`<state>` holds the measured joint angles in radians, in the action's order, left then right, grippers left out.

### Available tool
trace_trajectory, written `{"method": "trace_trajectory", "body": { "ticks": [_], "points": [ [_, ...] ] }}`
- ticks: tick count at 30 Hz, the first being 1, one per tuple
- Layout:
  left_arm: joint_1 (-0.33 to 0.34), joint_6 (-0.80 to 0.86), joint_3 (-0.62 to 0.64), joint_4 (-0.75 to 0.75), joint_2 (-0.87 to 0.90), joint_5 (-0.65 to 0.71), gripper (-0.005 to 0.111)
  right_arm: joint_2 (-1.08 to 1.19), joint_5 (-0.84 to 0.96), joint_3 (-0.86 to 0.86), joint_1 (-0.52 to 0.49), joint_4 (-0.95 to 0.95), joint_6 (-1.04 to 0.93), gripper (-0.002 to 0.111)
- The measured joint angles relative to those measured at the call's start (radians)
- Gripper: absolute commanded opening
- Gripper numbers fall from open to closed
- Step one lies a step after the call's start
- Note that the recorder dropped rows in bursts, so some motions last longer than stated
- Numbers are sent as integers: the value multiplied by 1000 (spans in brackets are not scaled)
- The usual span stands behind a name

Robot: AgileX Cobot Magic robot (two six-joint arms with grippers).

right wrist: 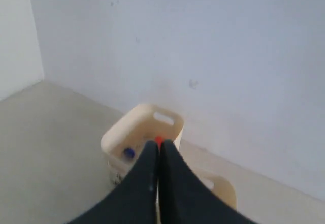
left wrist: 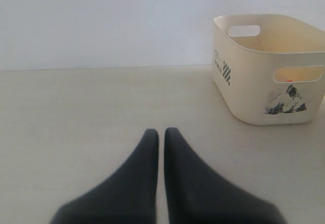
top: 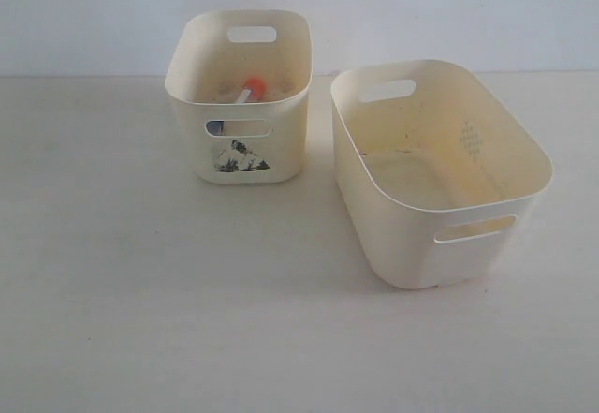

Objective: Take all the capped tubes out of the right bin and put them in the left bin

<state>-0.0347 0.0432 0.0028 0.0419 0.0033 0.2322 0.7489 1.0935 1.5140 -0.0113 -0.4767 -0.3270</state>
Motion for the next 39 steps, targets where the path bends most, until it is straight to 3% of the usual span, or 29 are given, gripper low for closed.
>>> {"method": "trace_trajectory", "body": {
  "ticks": [5, 8, 13, 17, 21, 25, 29, 39],
  "points": [
    [0, 0, 0, 0, 0, 0, 4, -176, -488, -397, -11, -72, -2, 0],
    [0, 0, 0, 0, 0, 0, 4, -273, -768, -720, -11, -128, -2, 0],
    [0, 0, 0, 0, 0, 0, 4, -388, -1003, -1167, -11, -161, 10, 0],
    [0, 0, 0, 0, 0, 0, 4, -501, -1081, -1391, -15, -169, 12, 0],
    [0, 0, 0, 0, 0, 0, 4, -593, -1103, -1502, -17, -171, 10, 0],
    [0, 0, 0, 0, 0, 0, 4, -677, -1073, -1509, -50, -171, -66, 0],
    [0, 0, 0, 0, 0, 0, 4, -738, -1000, -1509, -109, -171, -137, 0],
    [0, 0, 0, 0, 0, 0, 4, -743, -782, -1509, -117, -149, -177, 0]
  ]
}}
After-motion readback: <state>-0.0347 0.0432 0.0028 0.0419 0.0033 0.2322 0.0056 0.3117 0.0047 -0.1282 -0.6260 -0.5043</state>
